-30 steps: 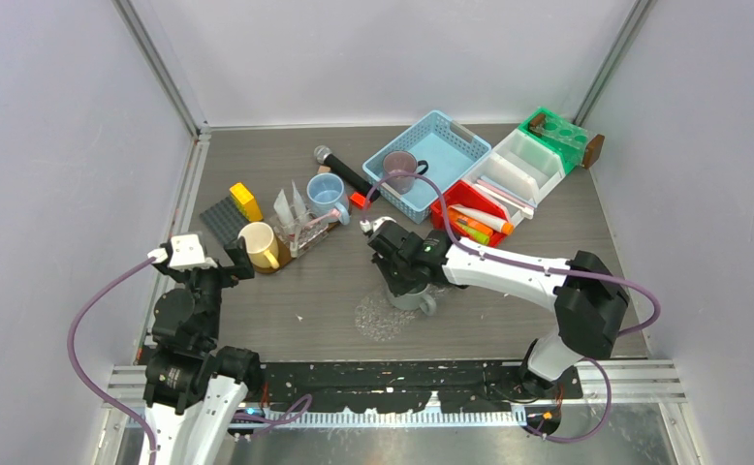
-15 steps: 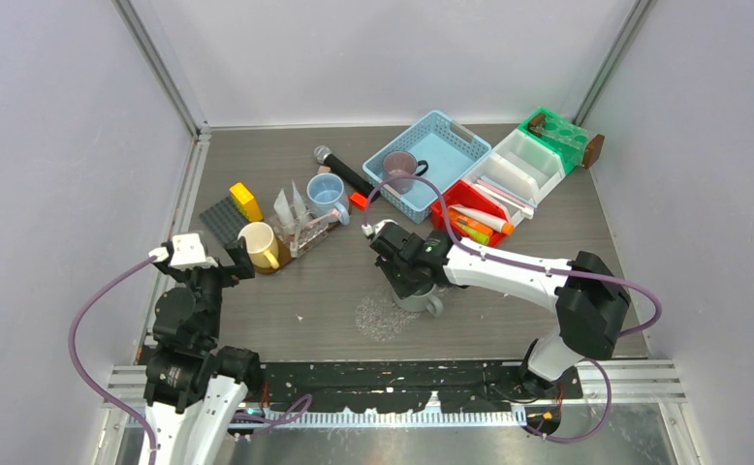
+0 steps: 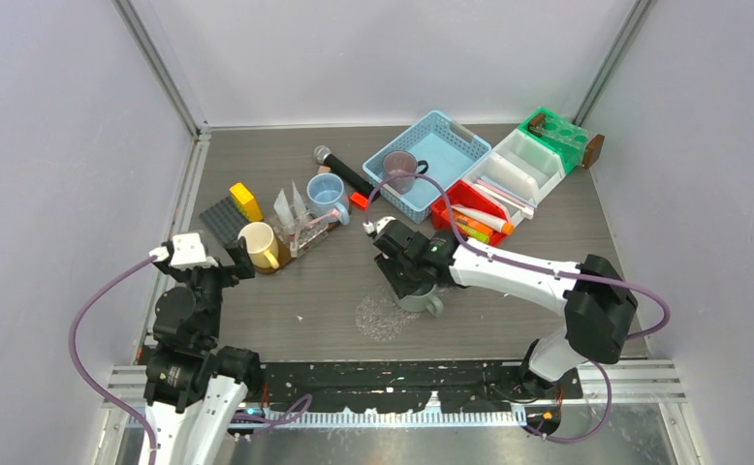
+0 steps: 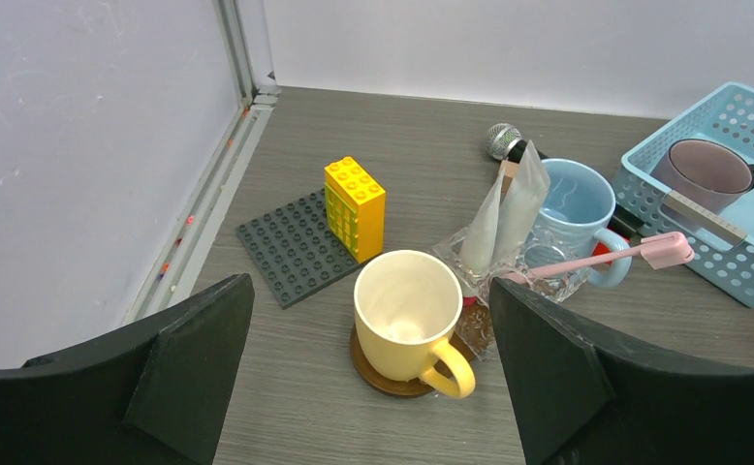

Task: Prepare toiletry sets of a toothbrush and toothpaste on the tray
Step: Move the cup to the tray, then pick up the cup from the storage box.

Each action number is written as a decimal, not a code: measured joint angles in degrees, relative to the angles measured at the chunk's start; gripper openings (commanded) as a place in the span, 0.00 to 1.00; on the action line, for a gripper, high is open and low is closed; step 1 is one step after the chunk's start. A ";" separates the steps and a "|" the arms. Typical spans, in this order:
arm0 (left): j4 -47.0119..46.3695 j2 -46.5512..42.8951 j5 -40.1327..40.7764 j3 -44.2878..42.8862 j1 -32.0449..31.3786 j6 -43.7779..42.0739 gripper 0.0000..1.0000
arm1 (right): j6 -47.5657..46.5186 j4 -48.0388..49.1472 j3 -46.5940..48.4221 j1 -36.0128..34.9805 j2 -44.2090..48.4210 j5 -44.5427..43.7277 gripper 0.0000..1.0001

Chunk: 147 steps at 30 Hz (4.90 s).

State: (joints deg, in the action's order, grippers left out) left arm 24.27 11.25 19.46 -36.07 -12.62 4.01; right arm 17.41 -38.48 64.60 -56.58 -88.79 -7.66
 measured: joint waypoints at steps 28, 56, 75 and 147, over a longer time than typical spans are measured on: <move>-0.02 0.15 0.02 0.02 -0.02 0.00 0.95 | -21.00 0.46 21.79 27.26 -0.48 6.95 0.71; -0.04 3.91 -0.04 0.33 -0.02 0.00 0.95 | -44.57 4.33 53.57 35.32 -40.70 22.60 0.62; -0.02 5.07 -0.63 0.52 -0.13 0.00 0.95 | -48.65 9.16 60.11 35.19 -49.48 23.47 0.30; 15.93 38.62 -19.15 -25.90 -17.38 34.64 0.82 | 10.16 4.26 20.52 -5.35 -0.92 -33.31 0.00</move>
State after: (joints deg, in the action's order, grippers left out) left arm 40.21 49.87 0.32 -61.98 -30.00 38.65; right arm 27.57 -34.22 85.12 -61.93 -89.71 -40.97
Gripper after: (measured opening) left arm 0.840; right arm 0.135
